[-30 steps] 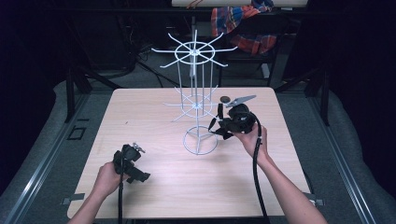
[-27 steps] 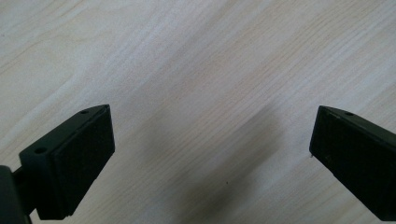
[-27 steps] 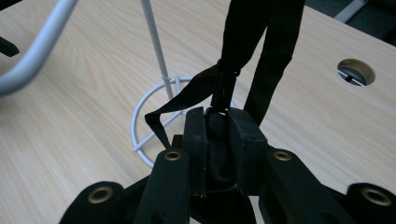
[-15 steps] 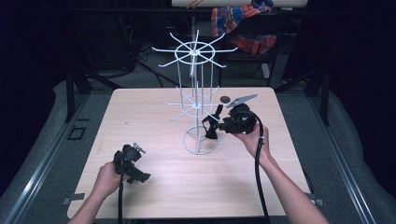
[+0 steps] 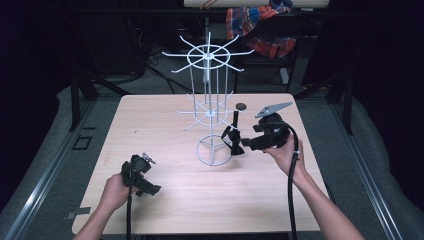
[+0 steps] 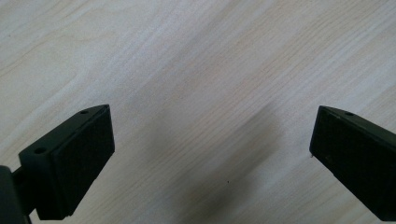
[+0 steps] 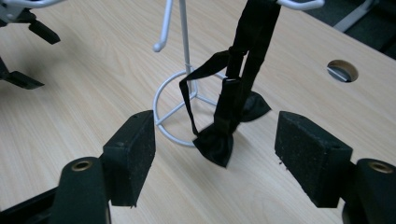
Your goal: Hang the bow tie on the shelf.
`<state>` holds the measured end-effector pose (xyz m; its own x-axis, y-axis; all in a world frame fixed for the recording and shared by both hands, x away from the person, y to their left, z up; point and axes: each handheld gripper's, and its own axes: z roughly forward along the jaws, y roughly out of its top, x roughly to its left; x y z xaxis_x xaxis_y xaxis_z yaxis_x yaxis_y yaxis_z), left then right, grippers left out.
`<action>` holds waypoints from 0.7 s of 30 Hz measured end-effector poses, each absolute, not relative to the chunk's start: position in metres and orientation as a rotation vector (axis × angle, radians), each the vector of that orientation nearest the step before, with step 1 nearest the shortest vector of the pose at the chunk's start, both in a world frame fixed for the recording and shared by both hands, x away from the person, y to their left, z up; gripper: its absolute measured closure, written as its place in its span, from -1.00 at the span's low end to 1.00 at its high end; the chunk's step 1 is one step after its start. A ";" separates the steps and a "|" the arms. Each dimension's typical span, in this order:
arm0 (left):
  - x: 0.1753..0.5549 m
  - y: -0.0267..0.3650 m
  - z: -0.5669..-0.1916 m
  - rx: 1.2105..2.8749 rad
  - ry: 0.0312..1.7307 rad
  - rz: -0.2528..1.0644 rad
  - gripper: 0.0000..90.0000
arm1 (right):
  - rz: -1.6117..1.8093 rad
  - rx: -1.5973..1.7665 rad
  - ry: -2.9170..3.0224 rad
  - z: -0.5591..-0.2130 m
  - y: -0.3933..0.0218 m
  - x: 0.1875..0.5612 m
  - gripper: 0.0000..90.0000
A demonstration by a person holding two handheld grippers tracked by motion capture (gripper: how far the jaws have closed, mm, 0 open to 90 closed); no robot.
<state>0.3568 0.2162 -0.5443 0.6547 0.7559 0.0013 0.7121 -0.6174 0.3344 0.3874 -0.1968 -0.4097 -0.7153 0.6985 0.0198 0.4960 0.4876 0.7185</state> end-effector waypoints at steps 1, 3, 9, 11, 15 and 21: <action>0.357 0.216 -0.544 2.570 1.175 0.203 -1.00 | 1.054 1.009 2.462 -0.408 -0.198 0.385 -0.42; 0.357 0.216 -0.544 2.570 1.174 0.205 -1.00 | 1.045 1.012 2.473 -0.405 -0.203 0.379 -0.51; 0.357 0.217 -0.544 2.568 1.176 0.202 -1.00 | 0.995 1.001 2.510 -0.404 -0.212 0.363 -0.67; 0.357 0.217 -0.544 2.569 1.176 0.202 -1.00 | 0.979 1.004 2.519 -0.405 -0.215 0.359 -0.68; 0.357 0.217 -0.544 2.568 1.175 0.202 -1.00 | 0.963 1.011 2.525 -0.408 -0.223 0.351 -0.70; 0.357 0.217 -0.544 2.568 1.177 0.202 -1.00 | 0.930 1.015 2.528 -0.414 -0.236 0.337 -0.78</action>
<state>0.3570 0.2167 -0.5444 0.6529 0.7575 -0.0007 0.7141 -0.6152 0.3342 0.3373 -0.2359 -0.4141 -0.7213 0.6926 -0.0045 0.5245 0.5505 0.6495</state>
